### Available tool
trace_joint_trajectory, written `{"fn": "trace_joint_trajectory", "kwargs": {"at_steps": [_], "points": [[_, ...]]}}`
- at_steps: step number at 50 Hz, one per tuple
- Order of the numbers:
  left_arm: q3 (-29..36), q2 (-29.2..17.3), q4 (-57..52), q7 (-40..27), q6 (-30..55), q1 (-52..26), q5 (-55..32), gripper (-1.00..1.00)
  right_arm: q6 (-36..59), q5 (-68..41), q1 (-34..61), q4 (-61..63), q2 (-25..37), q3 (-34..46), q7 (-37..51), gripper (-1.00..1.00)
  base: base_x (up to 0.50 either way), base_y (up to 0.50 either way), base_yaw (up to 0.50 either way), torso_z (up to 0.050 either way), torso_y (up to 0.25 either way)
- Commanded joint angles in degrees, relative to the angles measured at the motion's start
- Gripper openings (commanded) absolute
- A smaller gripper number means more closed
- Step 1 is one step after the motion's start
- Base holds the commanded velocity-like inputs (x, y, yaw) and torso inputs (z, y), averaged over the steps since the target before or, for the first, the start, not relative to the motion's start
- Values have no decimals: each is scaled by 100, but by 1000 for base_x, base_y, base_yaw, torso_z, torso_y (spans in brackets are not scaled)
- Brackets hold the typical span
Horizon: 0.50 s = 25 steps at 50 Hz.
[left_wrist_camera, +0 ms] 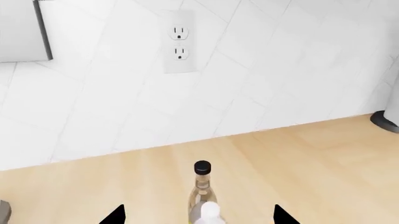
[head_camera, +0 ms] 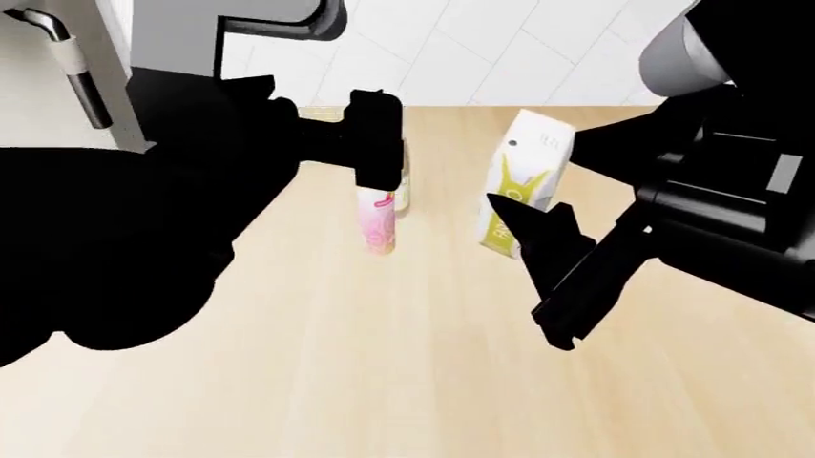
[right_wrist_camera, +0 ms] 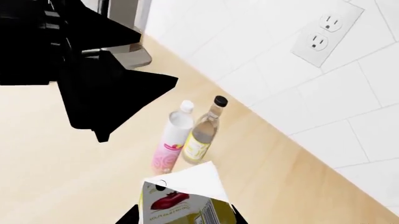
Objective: Move the drinks to the dining counter.
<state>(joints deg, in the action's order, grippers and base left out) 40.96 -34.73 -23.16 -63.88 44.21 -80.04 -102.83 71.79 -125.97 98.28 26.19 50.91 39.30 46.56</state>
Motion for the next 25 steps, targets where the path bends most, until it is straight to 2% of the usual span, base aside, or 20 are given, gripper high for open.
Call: {"fn": "trace_joint_trajectory", "kwargs": {"at_steps": [1, 25], "points": [[8, 107, -59, 139, -188, 288, 62, 100, 6, 133, 66, -8, 53, -47, 21, -100, 0, 0, 0, 0, 0], [201, 193, 252, 370, -274, 589, 505, 100, -23, 146, 61, 0, 27, 15, -26, -100, 0, 0, 0, 0, 0]]}}
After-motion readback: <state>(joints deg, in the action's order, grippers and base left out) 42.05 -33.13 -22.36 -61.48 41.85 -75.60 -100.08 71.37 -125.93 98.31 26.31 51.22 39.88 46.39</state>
